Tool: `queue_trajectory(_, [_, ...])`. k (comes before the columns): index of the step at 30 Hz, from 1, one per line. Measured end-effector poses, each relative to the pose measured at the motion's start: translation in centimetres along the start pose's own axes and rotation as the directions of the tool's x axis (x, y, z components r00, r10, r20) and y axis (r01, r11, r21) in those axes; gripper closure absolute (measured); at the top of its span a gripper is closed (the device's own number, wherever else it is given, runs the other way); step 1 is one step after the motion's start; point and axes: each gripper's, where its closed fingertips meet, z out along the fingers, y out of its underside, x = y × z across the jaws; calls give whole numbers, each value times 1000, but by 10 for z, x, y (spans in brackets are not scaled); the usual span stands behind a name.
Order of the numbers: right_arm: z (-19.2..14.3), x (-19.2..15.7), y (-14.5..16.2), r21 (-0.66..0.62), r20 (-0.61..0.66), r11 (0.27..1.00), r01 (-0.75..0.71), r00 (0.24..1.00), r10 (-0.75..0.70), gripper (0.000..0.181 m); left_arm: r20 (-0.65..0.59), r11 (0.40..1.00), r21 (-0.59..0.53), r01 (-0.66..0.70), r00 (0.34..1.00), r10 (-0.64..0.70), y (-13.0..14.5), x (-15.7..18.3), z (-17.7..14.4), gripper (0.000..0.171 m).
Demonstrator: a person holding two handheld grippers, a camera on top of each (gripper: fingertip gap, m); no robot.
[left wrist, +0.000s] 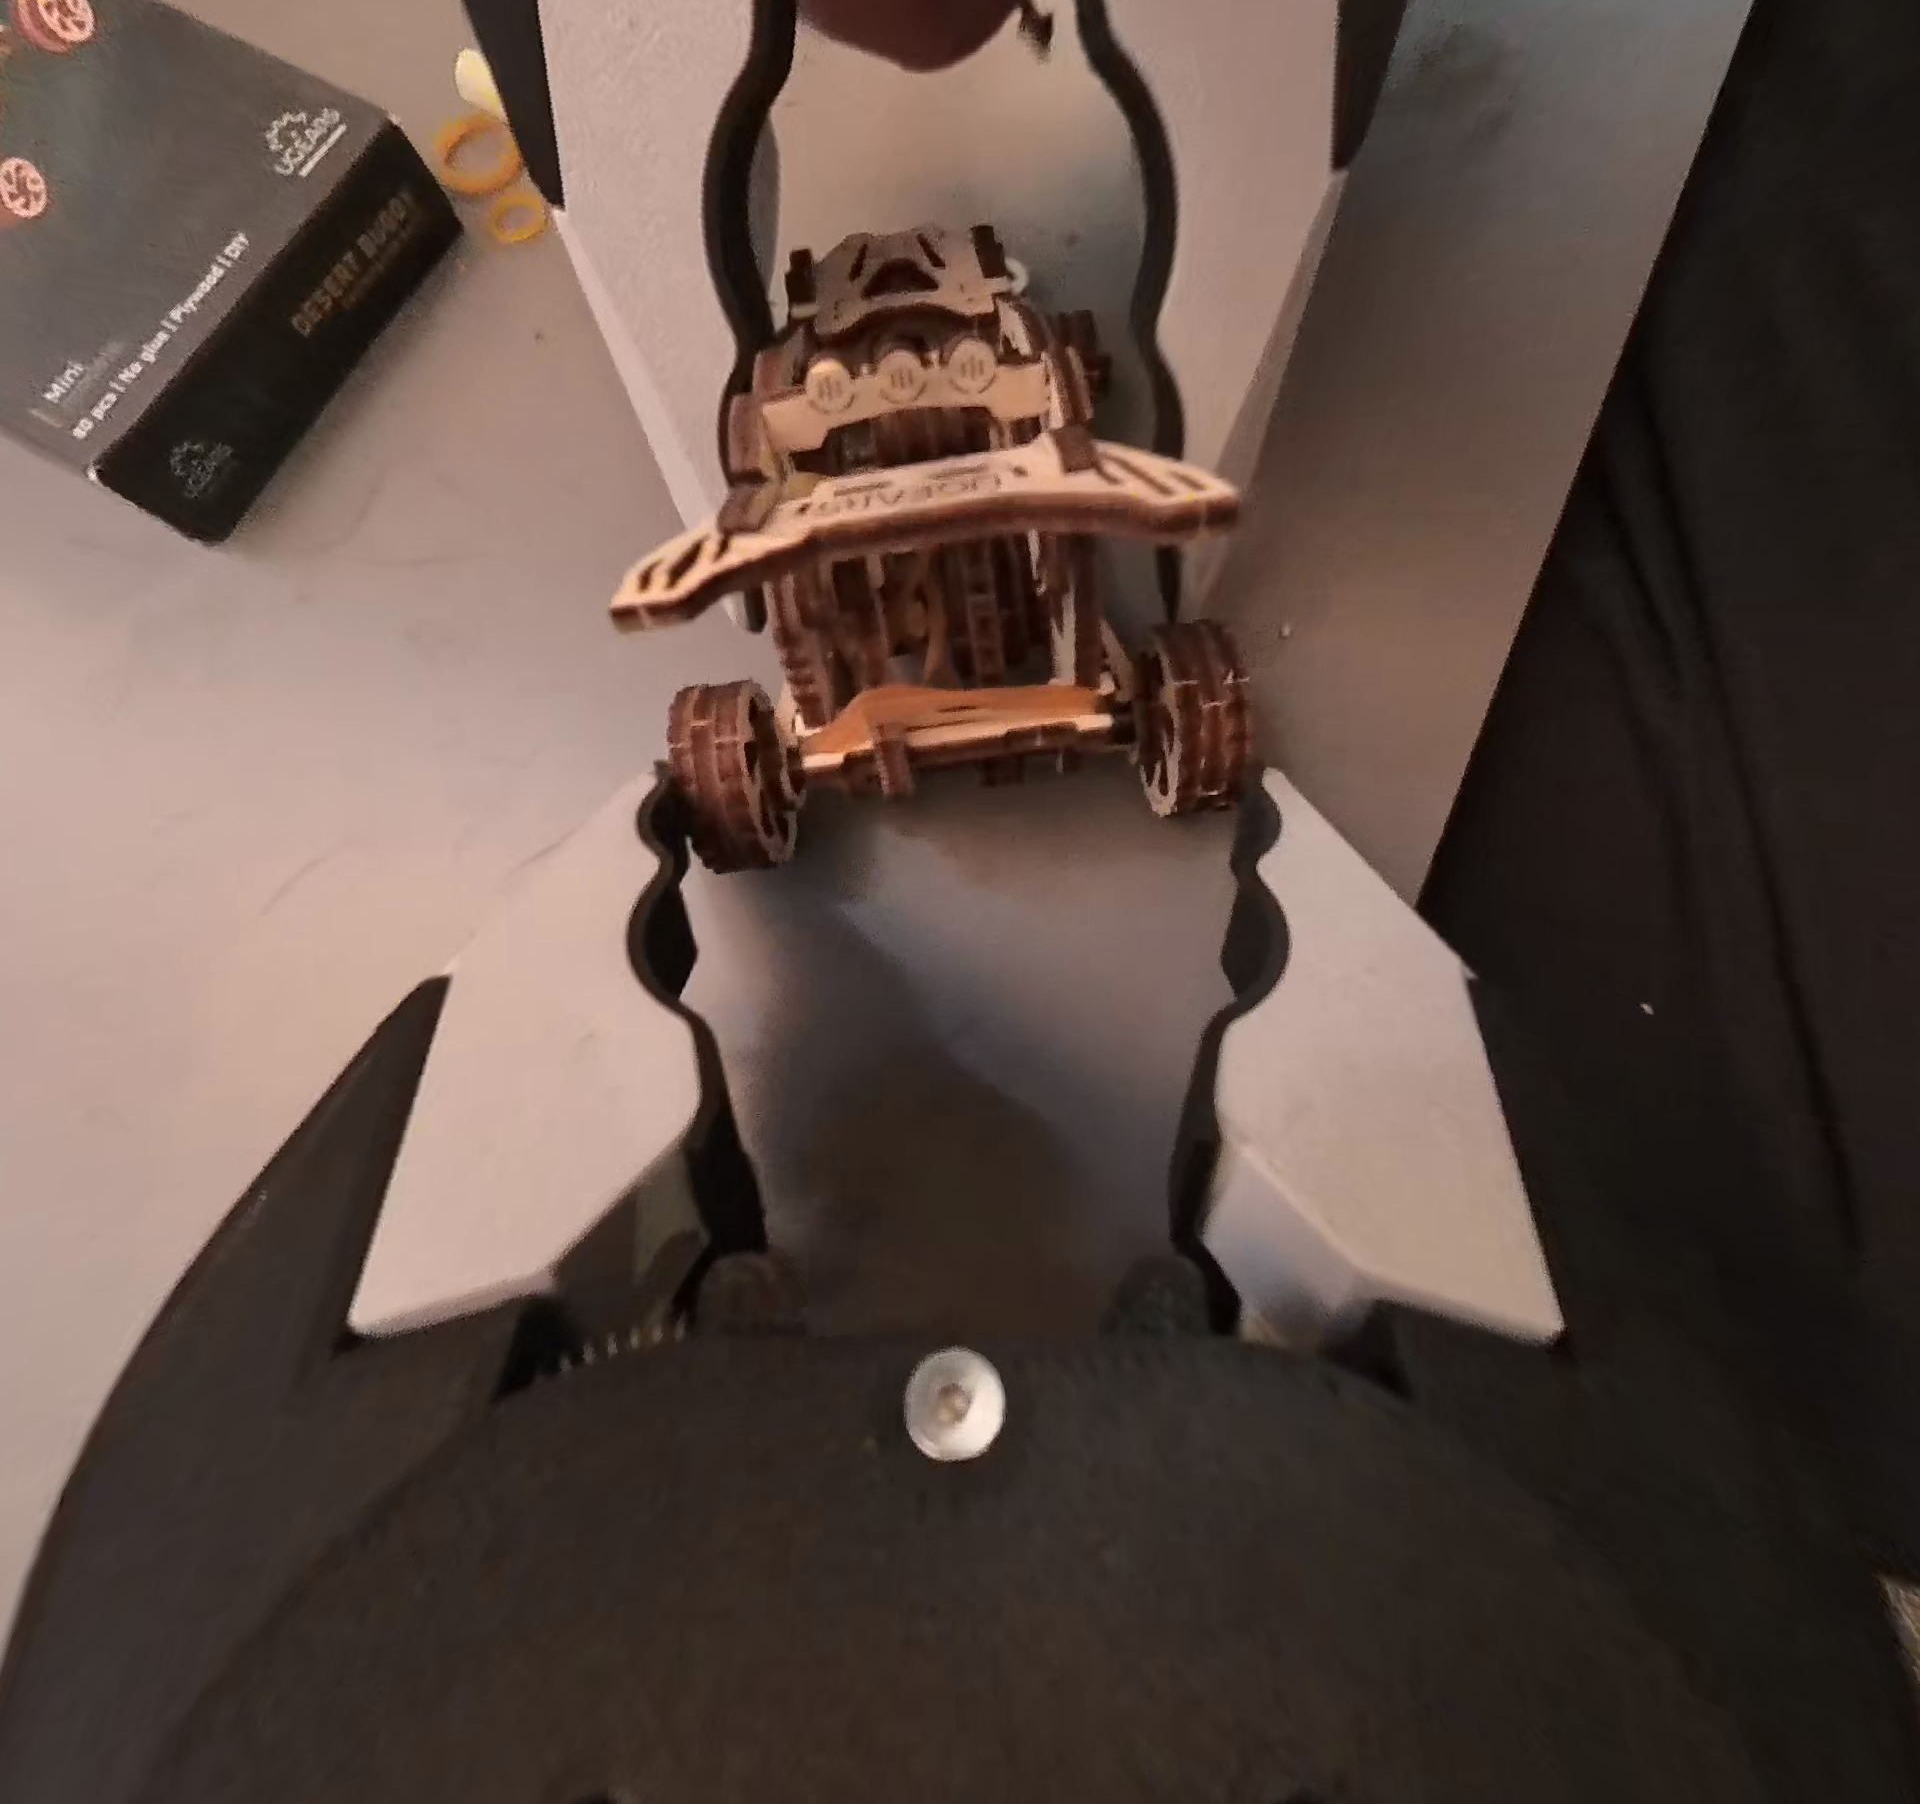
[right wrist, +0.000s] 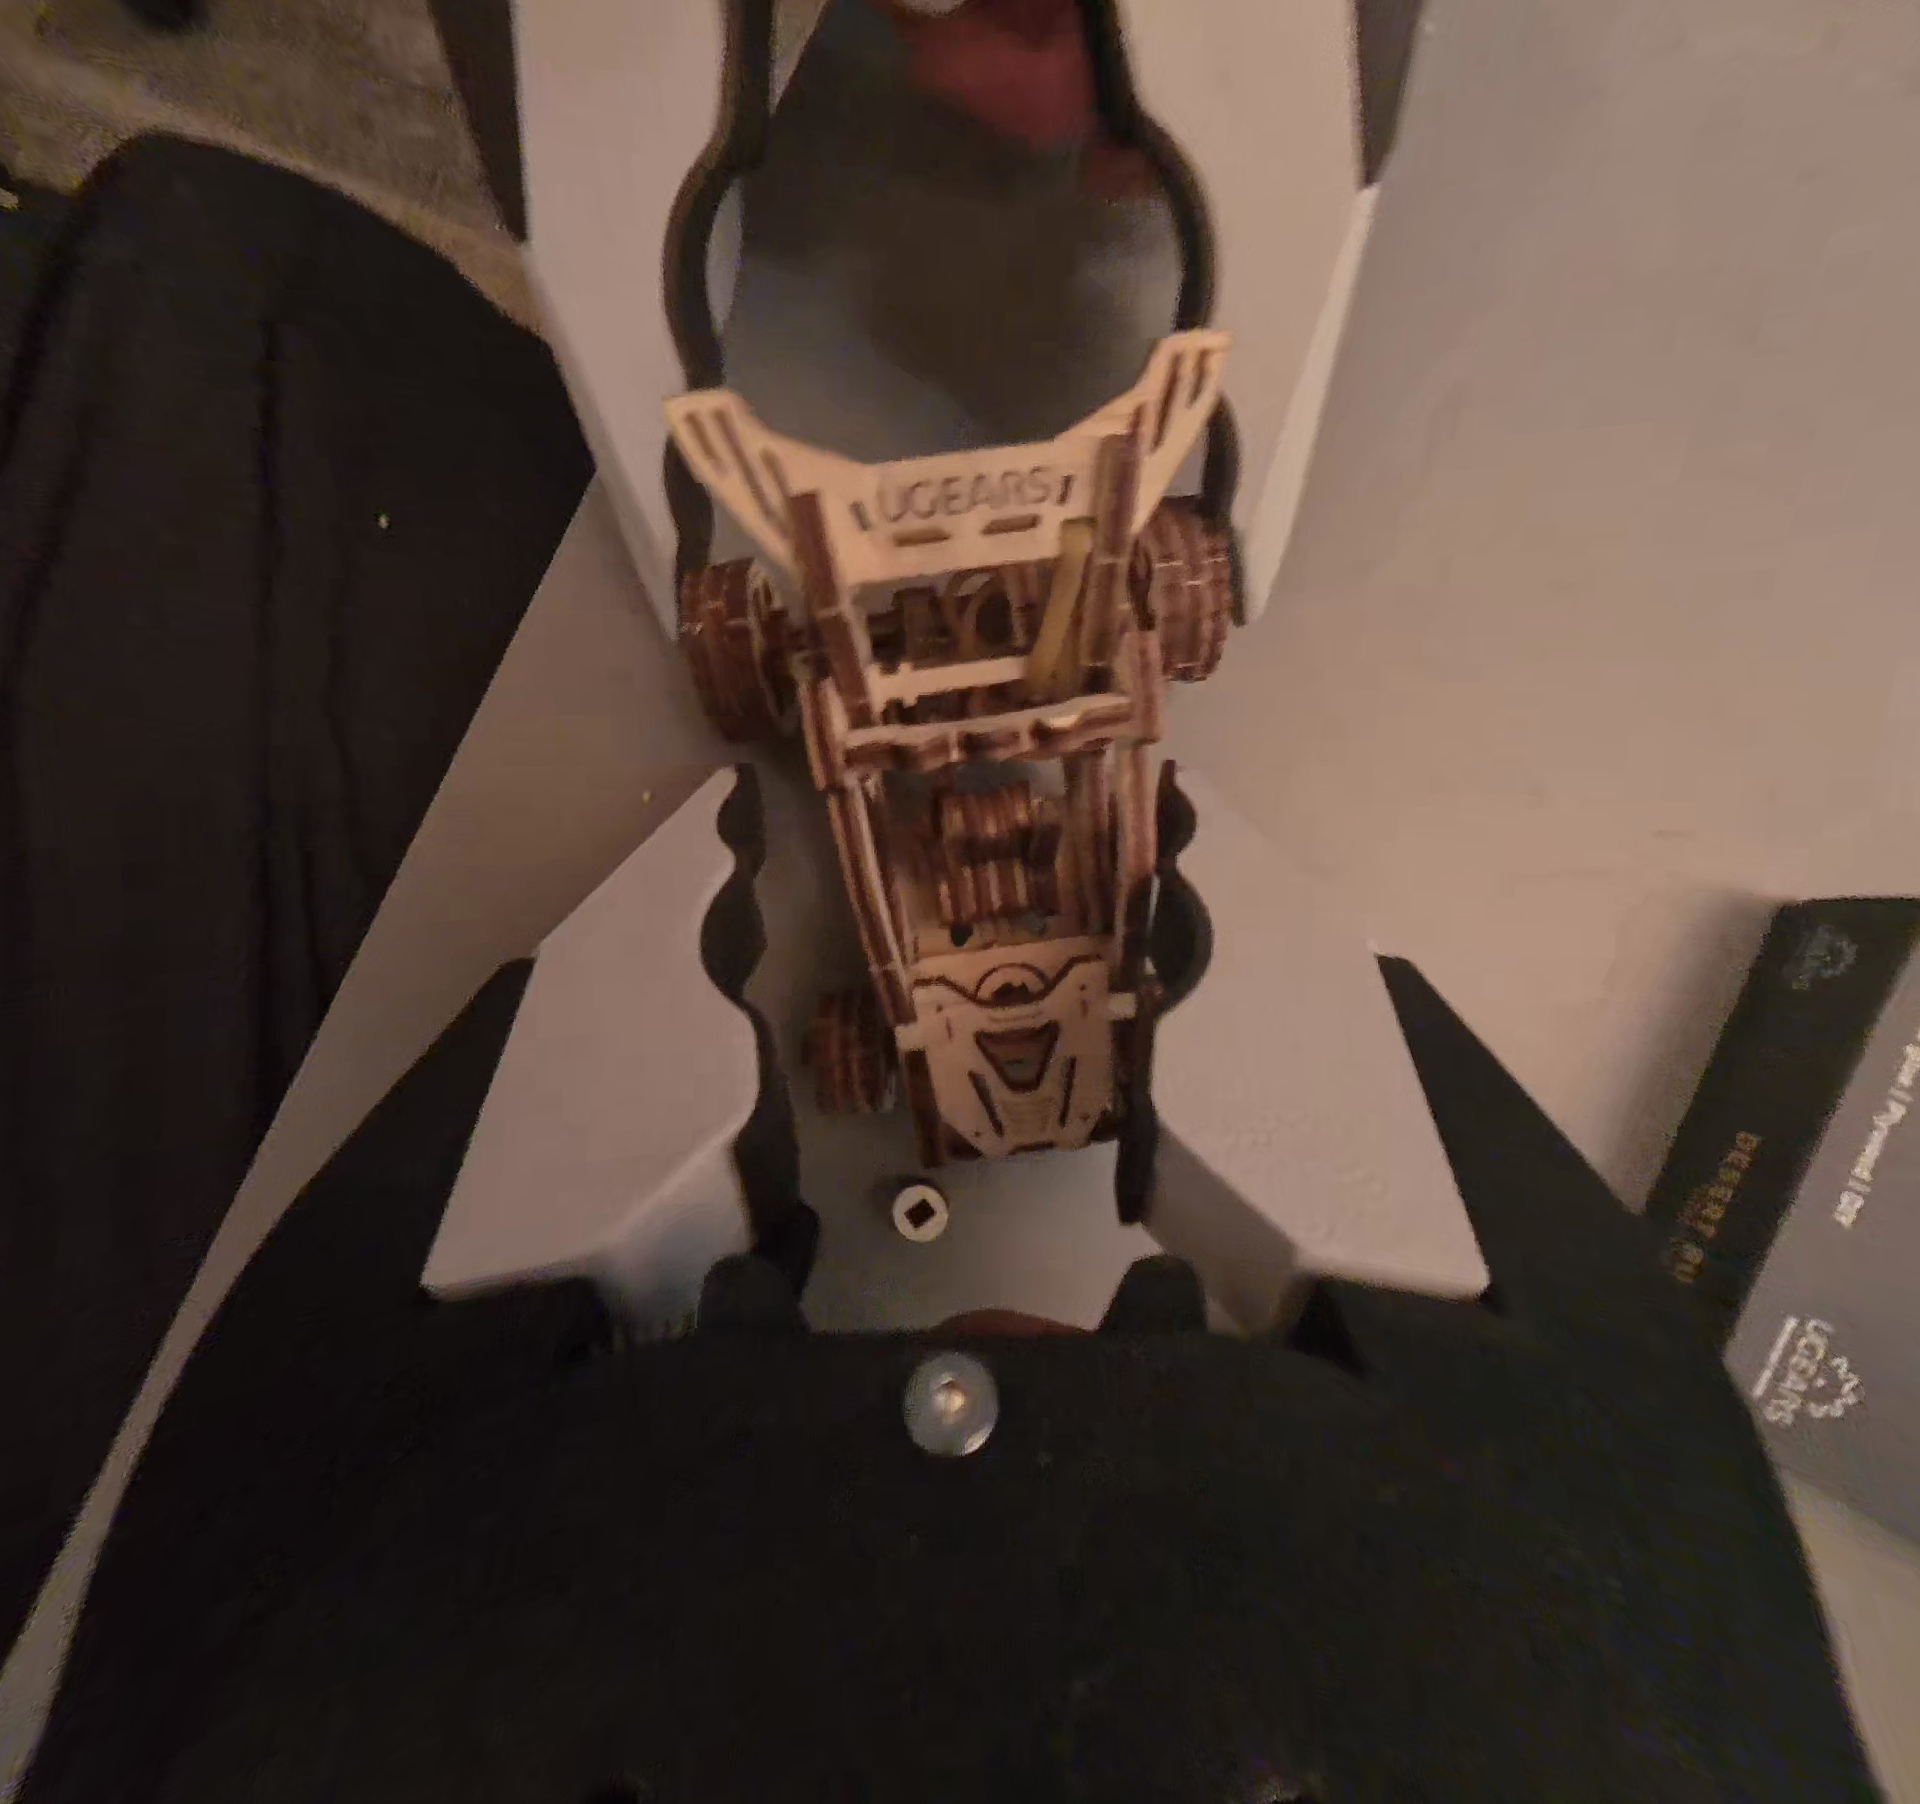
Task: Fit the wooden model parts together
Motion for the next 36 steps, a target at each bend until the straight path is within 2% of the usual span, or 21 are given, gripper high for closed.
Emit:
queue_trajectory(4, [3, -3, 1, 5, -1, 999, -45, 999, 45, 101, -5, 1000, 17, 10, 1000, -10, -3, 6, 1, 70])
queue_trajectory(7, [4, -12, 1, -2, 22, 1000, -29, 999, 29, 85, 8, 1000, 20, 22, 1000, -22, -3, 8, 2, 70])
queue_trajectory(10, [4, -13, -3, 19, 18, 999, -29, 999, 29, 98, 16, 1000, 19, 24, 1000, -24, -3, 9, 2, 70])
queue_trajectory(14, [3, -14, -2, 13, 23, 1000, -17, 1000, 17, 101, 16, 999, 20, 36, 999, -37, -5, 11, 3, 70])
queue_trajectory(26, [1, -17, 0, -9, 76, 1000, -1, 997, 2, 104, 19, 999, -4, 51, 999, -51, -6, 12, 3, 71])
queue_trajectory(36, [0, -20, 2, 32, 18, 998, 55, 998, -55, 106, 82, 992, 79, 101, 991, -108, -9, 16, -4, 75])
